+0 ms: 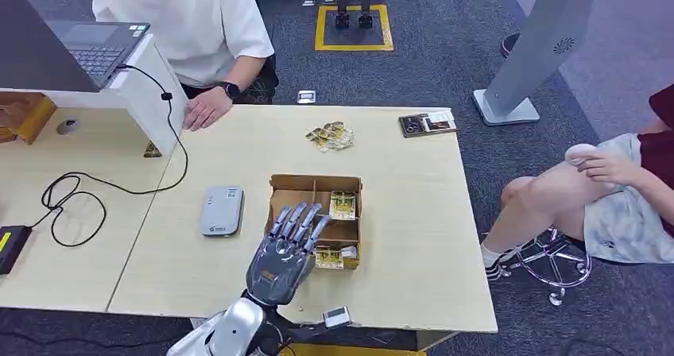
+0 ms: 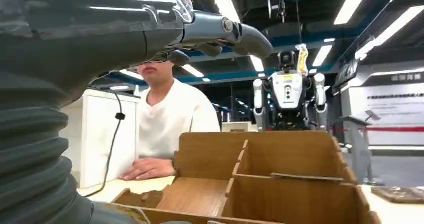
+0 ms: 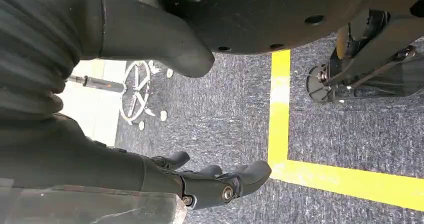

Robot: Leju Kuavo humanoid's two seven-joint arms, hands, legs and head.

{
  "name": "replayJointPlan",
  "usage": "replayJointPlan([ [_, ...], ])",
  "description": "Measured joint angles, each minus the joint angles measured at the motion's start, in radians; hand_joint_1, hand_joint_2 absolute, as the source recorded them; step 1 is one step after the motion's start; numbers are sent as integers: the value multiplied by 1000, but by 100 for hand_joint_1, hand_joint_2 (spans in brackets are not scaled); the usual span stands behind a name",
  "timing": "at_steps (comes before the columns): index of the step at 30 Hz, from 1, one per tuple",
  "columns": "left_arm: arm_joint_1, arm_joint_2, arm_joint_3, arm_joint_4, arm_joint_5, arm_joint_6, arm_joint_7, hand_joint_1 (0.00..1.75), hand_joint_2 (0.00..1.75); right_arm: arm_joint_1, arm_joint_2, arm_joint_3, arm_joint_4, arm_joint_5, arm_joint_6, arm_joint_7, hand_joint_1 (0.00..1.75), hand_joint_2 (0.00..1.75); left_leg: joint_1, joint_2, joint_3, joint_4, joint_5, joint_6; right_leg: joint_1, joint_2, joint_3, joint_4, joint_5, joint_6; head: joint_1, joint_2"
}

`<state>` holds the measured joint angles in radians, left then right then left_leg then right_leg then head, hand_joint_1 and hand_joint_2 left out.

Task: Pass the card to the sensor for recognition and then transmit it.

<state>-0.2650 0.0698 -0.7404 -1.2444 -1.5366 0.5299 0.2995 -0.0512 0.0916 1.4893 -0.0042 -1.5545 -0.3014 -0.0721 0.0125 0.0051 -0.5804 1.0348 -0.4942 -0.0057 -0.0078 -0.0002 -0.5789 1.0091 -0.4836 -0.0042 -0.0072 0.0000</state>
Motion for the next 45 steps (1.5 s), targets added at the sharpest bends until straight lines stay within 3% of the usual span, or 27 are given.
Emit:
replayJointPlan([
  [18,-6,-2,16,0,-14,-77,45,0,175,0,0,0,0,0,1,-2,0,175,0,0,0,0,0,0,0,0,0,0,0,0,0,0],
  [45,-2,-2,71,-9,-14,-69,76,0,175,0,5,-17,2,0,-13,-2,0,175,0,0,0,0,0,0,0,0,0,0,0,0,0,0],
])
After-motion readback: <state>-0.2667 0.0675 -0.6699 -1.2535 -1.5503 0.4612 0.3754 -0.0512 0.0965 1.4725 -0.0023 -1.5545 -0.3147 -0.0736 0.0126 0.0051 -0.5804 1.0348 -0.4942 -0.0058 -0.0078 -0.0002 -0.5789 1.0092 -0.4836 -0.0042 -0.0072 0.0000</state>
